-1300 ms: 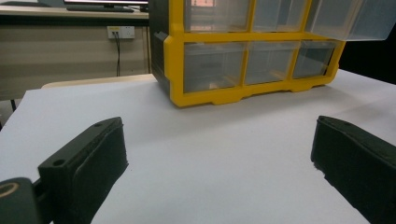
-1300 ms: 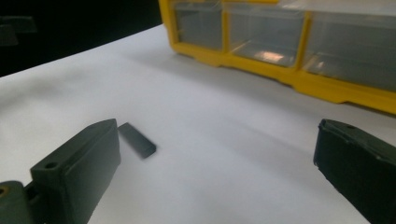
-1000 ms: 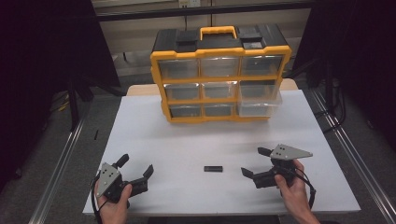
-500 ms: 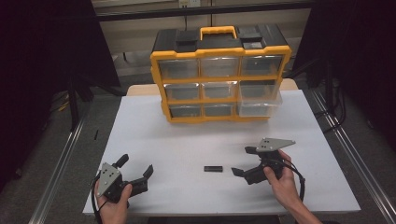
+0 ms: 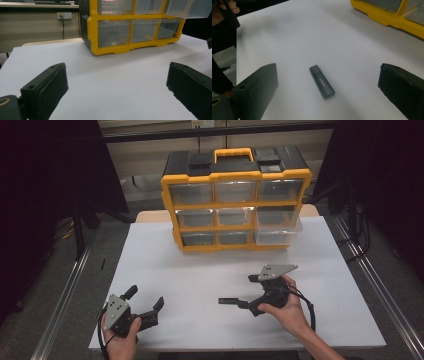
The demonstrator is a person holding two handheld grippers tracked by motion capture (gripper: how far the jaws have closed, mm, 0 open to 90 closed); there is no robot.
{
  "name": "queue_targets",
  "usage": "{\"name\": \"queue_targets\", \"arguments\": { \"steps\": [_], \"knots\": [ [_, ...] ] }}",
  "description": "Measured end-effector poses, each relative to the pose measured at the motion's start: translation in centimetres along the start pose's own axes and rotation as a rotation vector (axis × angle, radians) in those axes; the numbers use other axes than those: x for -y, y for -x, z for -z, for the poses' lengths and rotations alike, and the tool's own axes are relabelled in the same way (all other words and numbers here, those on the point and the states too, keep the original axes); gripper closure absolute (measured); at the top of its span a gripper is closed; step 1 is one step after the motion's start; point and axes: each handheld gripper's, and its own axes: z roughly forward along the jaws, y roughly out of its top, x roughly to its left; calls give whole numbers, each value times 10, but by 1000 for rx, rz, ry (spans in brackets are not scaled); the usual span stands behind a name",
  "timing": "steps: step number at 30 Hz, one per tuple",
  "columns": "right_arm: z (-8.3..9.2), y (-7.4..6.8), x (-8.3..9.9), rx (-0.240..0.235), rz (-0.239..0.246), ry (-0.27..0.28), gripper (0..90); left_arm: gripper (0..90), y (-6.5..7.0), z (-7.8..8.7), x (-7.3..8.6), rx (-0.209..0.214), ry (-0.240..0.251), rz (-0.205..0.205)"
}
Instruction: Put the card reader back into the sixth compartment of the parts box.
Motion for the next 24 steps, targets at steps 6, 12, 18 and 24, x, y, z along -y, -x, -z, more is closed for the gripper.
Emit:
{"name": "queue_targets", "arguments": {
  "steps": [6, 12, 18, 24],
  "knots": [
    [-9, 2, -4, -17, 15, -23, 40, 34, 0, 0, 0, 0, 2, 9],
    [-18, 0, -11, -12, 50, -52, 34, 34, 0, 0, 0, 1, 2, 2],
    [-30, 2, -19, -24, 59, -109, 53, 34, 0, 0, 0, 0, -1, 0],
    [-45, 4, -23, -35, 75, -209, 76, 34, 0, 0, 0, 2, 1, 6]
  ]
}}
